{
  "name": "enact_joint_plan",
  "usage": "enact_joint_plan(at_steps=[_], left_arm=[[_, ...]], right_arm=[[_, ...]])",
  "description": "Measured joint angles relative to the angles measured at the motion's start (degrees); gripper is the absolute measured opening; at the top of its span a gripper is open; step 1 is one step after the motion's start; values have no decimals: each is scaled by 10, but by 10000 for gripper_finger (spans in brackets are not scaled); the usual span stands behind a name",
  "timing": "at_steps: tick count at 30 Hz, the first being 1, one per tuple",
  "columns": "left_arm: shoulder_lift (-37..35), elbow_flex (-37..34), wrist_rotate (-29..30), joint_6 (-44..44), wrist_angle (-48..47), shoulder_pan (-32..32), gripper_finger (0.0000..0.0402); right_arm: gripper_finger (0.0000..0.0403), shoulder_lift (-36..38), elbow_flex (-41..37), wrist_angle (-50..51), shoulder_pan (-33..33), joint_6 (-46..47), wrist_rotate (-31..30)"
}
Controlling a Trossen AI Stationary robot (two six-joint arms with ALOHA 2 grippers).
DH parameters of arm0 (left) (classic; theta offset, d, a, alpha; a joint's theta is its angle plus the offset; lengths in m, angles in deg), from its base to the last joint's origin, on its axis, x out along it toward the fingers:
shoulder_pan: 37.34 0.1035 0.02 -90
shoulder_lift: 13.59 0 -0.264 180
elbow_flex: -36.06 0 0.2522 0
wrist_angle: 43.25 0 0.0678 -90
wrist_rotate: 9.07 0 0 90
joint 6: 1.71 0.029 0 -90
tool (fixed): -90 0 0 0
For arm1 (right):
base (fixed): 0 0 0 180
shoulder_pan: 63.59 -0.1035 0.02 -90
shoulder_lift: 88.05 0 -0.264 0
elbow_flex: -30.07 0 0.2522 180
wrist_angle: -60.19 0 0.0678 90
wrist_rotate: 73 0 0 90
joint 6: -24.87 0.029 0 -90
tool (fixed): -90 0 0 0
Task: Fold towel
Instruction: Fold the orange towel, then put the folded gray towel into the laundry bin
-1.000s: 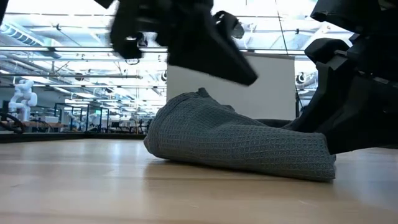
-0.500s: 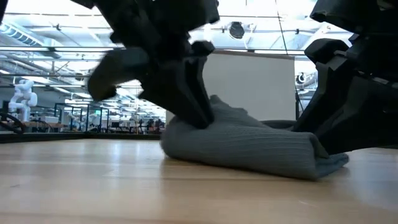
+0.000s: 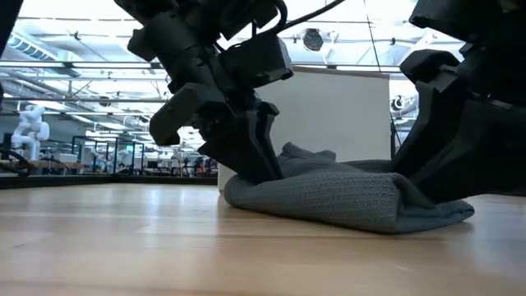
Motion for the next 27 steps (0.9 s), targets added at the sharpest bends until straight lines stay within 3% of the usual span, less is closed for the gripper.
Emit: enact_joint_plan(at_steps=[6,12,21,27], left_arm=[[-18,-1,2,-2,-1,-11,94],[-29,-1,-1,-1,1,-31,94],[-23,-1,18,29,12,-71,94],[-21,-1,60,62,26,-85,94]], right_arm=[[107,43,0,17,-10,-40,-3],[134,75,0,-31,-58,-197,-5],[221,46,0,-50,-63,-231,-10],[233,10,0,-61,-38,-273,3]])
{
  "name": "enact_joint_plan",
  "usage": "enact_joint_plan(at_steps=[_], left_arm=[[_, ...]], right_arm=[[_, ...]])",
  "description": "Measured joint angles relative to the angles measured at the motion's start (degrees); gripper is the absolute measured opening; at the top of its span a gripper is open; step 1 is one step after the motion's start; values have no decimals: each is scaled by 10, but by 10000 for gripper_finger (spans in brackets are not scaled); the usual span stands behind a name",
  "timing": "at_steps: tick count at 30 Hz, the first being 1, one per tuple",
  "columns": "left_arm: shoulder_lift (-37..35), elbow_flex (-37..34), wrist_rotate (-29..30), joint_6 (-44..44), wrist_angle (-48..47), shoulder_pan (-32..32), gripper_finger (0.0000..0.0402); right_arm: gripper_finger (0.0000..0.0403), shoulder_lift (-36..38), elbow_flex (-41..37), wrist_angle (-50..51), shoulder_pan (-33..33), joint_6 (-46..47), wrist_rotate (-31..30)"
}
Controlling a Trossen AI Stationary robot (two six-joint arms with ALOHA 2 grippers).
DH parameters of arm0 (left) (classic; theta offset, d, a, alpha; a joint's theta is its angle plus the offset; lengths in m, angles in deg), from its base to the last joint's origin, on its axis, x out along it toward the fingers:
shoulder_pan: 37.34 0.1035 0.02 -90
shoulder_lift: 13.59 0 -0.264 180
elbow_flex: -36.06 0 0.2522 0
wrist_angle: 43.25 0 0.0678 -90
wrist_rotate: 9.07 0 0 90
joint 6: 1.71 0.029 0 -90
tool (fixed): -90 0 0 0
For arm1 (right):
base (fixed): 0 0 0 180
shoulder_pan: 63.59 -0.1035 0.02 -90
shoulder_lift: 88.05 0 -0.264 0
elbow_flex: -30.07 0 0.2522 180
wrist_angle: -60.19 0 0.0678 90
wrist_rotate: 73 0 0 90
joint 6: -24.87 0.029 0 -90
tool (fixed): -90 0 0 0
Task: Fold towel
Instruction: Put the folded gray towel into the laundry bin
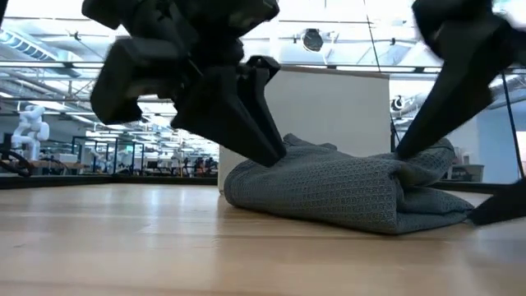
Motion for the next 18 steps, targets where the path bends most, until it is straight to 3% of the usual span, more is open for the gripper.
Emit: enact_joint_plan(at_steps=[10,18], left_arm=[[37,0,8,26,30,9,94],[55,0,16,31,62,7,94]], right_arm=[[179,-27,2,2,37,17,-12],[55,-29,2,13,56,48,-9]])
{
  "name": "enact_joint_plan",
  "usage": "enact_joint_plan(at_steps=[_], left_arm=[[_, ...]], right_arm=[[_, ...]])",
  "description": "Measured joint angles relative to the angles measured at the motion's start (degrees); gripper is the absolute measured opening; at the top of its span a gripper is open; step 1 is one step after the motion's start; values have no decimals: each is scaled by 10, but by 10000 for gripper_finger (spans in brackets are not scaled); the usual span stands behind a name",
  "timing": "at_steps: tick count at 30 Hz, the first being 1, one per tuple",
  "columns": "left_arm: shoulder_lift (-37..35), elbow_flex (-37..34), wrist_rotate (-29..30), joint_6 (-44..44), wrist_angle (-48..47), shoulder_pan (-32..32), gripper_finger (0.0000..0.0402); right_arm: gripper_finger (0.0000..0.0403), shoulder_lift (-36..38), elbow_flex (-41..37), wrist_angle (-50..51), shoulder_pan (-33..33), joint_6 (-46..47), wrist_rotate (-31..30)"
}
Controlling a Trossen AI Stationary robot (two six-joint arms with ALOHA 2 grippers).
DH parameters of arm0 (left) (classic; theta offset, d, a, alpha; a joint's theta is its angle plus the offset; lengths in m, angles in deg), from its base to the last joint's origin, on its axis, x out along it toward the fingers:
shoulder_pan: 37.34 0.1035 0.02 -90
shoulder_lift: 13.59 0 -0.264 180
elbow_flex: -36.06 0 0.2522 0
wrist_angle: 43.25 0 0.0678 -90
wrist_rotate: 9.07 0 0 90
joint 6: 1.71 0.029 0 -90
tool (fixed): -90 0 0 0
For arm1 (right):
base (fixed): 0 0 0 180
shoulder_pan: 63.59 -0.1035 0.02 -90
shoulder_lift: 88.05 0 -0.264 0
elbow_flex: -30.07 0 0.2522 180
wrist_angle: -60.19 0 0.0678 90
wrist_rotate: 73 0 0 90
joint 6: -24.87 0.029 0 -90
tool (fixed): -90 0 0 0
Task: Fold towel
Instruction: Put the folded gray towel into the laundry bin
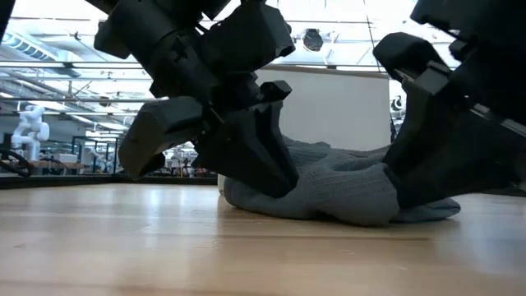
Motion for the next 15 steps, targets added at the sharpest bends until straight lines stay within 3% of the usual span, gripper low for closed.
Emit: enact_joint_plan(at_steps=[3,8,15], left_arm=[[0,0,14,1,0,-6,94],[0,0,16,-6,-3,-19,104],[0,0,53,-46,-20,-40,198]], right_arm=[[11,0,0,1,5,0,15],[5,4,-1,5,6,31,17],[2,55,-4,13,5,50,47]])
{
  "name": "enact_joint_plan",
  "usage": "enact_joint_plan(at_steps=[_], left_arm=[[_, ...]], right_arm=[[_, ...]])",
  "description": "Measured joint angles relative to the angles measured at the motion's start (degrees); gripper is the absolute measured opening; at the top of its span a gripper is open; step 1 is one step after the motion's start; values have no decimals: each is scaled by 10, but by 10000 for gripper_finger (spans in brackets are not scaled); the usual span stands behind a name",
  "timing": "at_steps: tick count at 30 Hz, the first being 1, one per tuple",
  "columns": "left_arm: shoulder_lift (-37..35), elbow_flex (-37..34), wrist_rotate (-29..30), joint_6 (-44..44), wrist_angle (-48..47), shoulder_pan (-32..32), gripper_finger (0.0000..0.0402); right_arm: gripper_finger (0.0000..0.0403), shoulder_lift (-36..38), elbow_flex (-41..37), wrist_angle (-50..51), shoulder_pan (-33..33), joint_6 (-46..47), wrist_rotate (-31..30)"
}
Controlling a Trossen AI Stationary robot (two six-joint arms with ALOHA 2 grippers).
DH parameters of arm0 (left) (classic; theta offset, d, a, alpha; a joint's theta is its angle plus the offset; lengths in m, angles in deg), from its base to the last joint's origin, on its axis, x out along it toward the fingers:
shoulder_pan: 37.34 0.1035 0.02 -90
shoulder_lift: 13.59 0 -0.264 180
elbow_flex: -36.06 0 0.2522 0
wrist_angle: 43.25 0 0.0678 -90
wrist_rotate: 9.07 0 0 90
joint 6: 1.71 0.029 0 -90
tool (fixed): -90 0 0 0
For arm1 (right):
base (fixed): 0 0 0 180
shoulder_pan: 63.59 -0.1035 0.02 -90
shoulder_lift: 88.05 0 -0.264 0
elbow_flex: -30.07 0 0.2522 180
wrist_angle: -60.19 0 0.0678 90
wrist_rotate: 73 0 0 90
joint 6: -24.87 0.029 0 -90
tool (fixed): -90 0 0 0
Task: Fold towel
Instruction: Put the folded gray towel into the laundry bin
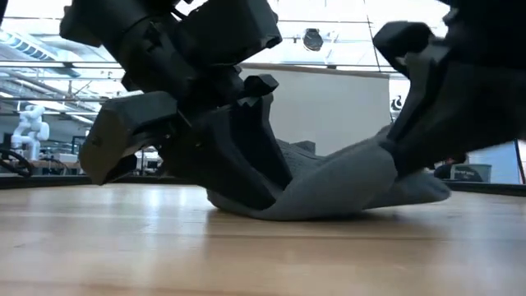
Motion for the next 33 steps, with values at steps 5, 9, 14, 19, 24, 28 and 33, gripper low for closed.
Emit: enact_joint_plan(at_steps=[5,9,14,19,24,28,33], left_arm=[[0,0,37,-46,-3,-8,254],[0,0,40,-42,-3,-15,259],[0,0,40,-47,-5,-36,259],[0,5,104,-47,1,-56,259],[-1,6,156,-47,25,-63,259],[-1,6,173,-58,23,-63,259],[-1,6,182,-73,20,-45,259]], right_arm=[[1,29,0,18,0,26,26],[1,47,0,21,5,49,53],[0,72,2,30,14,79,71],[0,92,2,33,22,94,94],[0,109,2,30,23,112,99],[0,123,2,28,23,114,99],[0,141,2,22,21,114,99]])
